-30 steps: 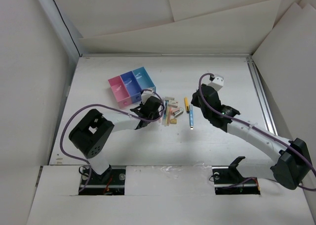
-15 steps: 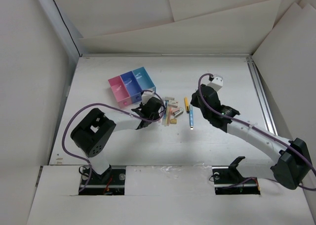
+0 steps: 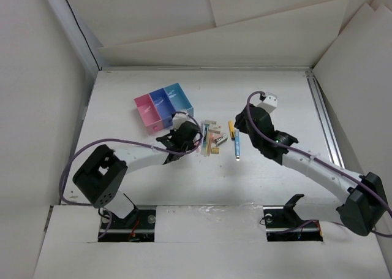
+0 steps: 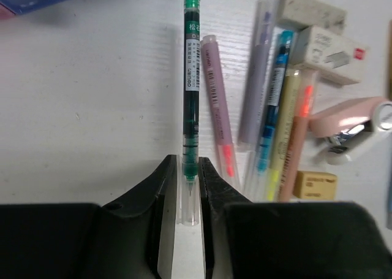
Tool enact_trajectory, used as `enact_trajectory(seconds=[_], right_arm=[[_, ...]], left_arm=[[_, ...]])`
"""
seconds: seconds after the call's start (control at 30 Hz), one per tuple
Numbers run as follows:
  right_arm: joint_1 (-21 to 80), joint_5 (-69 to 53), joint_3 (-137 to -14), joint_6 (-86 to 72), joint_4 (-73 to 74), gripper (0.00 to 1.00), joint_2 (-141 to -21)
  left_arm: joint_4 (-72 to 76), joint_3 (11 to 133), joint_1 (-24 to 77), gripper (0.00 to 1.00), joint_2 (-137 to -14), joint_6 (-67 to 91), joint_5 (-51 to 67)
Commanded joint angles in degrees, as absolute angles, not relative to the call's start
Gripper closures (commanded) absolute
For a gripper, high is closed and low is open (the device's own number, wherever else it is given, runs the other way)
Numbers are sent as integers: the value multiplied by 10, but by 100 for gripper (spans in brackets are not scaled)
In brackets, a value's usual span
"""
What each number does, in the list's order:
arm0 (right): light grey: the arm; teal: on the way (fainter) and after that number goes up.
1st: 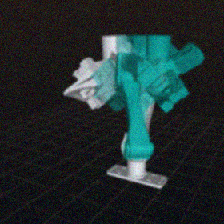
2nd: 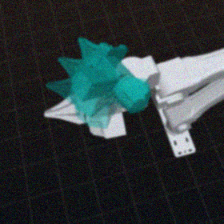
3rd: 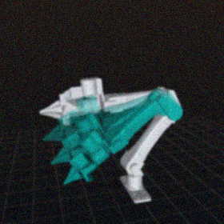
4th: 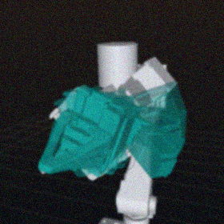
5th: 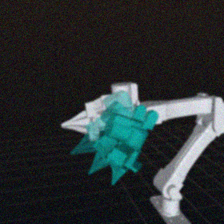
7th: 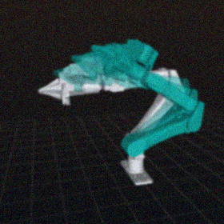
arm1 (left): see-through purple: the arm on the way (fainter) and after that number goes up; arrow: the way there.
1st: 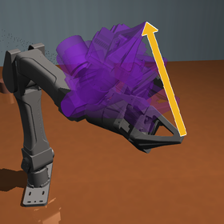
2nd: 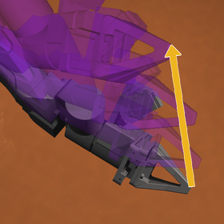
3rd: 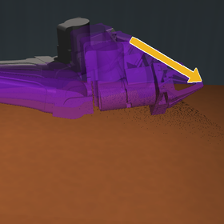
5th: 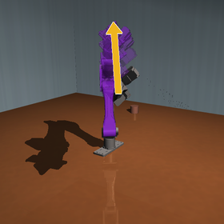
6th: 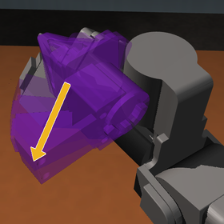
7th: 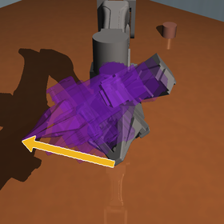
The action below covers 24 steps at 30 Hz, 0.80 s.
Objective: Sort the stationery into containers
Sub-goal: Pick up the pen from the center of the board, then place the pen in the storage box.
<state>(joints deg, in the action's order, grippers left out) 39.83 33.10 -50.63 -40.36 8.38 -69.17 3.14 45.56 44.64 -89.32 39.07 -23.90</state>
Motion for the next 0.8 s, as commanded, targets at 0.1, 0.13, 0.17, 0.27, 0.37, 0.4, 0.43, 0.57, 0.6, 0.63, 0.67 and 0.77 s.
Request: enact_trajectory(seconds=[0.1, 0.13, 0.17, 0.27, 0.37, 0.4, 0.43, 0.57, 0.6, 0.63, 0.67, 0.77], right_arm=[[403, 355, -507, -415, 54, 61, -640], [403, 355, -502, -415, 54, 61, -634], [403, 355, -502, -415, 54, 61, -634], [403, 355, -502, -415, 54, 61, -634], [403, 348, -502, -415, 54, 63, -639], [403, 342, -502, -415, 54, 63, -639], [403, 342, -502, -415, 54, 64, -639], [403, 342, -502, -410, 54, 64, -634], [403, 342, -502, -410, 54, 64, -634], [403, 342, -502, -410, 54, 64, -634], [403, 342, -502, -410, 54, 64, -634], [403, 342, -502, -410, 54, 64, -634]], left_arm=[[34, 491, 430, 100, -768, 388, -228], [45, 491, 423, 100, -761, 388, -217], [60, 500, 414, 100, -755, 388, -212], [75, 537, 389, 95, -763, 388, -217], [81, 587, 353, 93, -795, 388, -191], [104, 595, 343, 93, -814, 395, -182], [114, 608, 323, 93, -824, 395, -175], [120, 662, 274, 93, -902, 408, -152], [120, 670, 264, 94, -918, 416, -127], [125, 676, 256, 94, -948, 421, -120], [125, 692, 250, 94, -962, 421, -120], [114, 721, 250, 95, -1004, 421, -120]])
